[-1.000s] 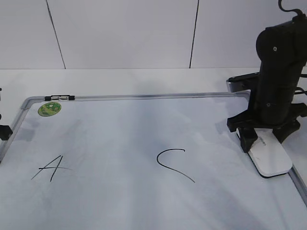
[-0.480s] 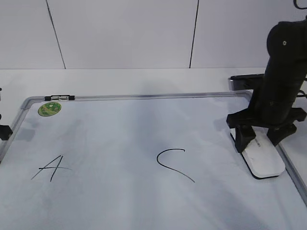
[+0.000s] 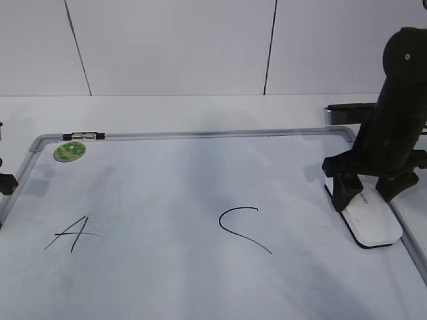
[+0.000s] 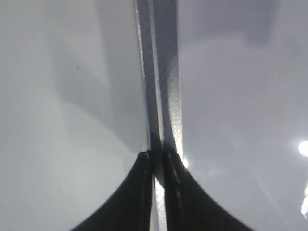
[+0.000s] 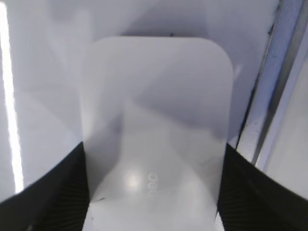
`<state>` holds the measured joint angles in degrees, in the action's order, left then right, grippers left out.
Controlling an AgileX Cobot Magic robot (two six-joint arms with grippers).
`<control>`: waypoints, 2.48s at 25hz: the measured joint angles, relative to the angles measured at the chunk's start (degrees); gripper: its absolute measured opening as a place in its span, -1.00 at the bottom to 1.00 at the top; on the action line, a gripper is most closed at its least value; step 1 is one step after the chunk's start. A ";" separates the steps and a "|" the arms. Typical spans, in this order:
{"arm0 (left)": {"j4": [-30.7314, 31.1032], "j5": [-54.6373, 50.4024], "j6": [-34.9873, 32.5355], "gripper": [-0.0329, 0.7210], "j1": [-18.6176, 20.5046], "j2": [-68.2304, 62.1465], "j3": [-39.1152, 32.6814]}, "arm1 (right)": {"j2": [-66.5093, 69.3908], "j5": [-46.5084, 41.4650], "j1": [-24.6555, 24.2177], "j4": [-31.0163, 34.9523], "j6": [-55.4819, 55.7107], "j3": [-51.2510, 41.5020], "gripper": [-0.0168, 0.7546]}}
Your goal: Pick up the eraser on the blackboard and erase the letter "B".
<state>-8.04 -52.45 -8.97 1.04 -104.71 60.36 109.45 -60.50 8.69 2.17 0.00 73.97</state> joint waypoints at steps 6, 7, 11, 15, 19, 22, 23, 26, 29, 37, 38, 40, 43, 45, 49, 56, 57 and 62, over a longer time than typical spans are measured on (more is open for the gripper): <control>0.00 0.00 0.00 -0.86 0.00 0.00 0.00 | -0.10 -0.10 -1.49 0.00 -0.58 0.00 0.36; 0.00 0.00 0.00 -0.86 0.00 0.00 0.00 | -0.10 -0.21 -1.87 0.00 -0.68 0.00 0.36; 0.00 0.00 0.00 -0.86 0.00 0.00 0.00 | -0.10 -0.41 -2.24 0.25 -0.78 0.00 0.36; 0.00 0.00 0.00 -0.86 0.00 0.00 0.00 | -0.10 -0.41 -2.36 0.35 -0.78 0.00 0.36; 0.00 0.00 0.00 -0.86 0.00 0.00 0.00 | -0.10 -0.41 -2.36 0.37 -0.78 0.00 0.36; 0.00 -0.04 0.00 -0.86 0.00 0.00 0.00 | -0.10 -0.41 -2.36 0.47 -0.78 0.00 0.36; 0.00 -0.04 0.00 -0.86 0.00 0.00 0.00 | -0.10 -0.41 -2.36 0.47 -0.78 0.00 0.36; 0.00 -0.04 0.00 -0.86 0.00 0.00 0.00 | -0.10 -0.41 -2.36 0.47 -0.78 0.00 0.36; 0.00 -0.04 0.00 -0.86 0.00 0.00 0.00 | -0.10 -0.41 -2.36 0.47 -0.55 0.00 0.36; 0.00 -0.13 0.00 -0.86 0.00 0.00 0.00 | -0.10 -0.41 -2.36 0.47 0.32 0.00 0.46; 0.00 -0.13 0.00 -0.86 0.00 0.00 0.00 | -0.10 -0.41 -2.36 0.47 0.78 0.00 0.48; 0.00 -0.13 0.00 -0.86 0.00 0.00 0.00 | -0.10 -0.41 -2.36 0.47 1.45 0.00 0.49; 0.00 -0.13 0.00 -0.86 0.00 0.00 0.00 | -0.10 -0.78 -2.36 0.47 2.24 0.00 0.50; 0.00 -0.26 0.00 -0.86 0.00 0.00 0.00 | -0.10 -1.94 -2.36 0.37 2.49 0.66 0.50; -0.10 -0.40 0.00 -0.86 0.00 0.00 0.00 | -0.10 -4.18 -2.48 0.26 2.68 2.00 0.50; -0.10 -0.53 0.00 -0.86 0.00 0.00 0.00 | -0.10 -4.76 -2.48 -0.01 2.85 2.00 0.50; -0.10 -0.57 0.00 -0.86 0.00 0.00 0.00 | -0.10 -4.85 -2.48 -0.07 2.95 2.00 0.50; -0.21 -0.66 0.00 -0.86 0.00 0.00 0.00 | -0.10 -5.91 -2.48 -0.83 3.54 2.37 0.51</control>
<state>-8.24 -53.11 -8.97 1.04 -104.71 60.36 109.35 -66.41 6.21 1.34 3.54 76.34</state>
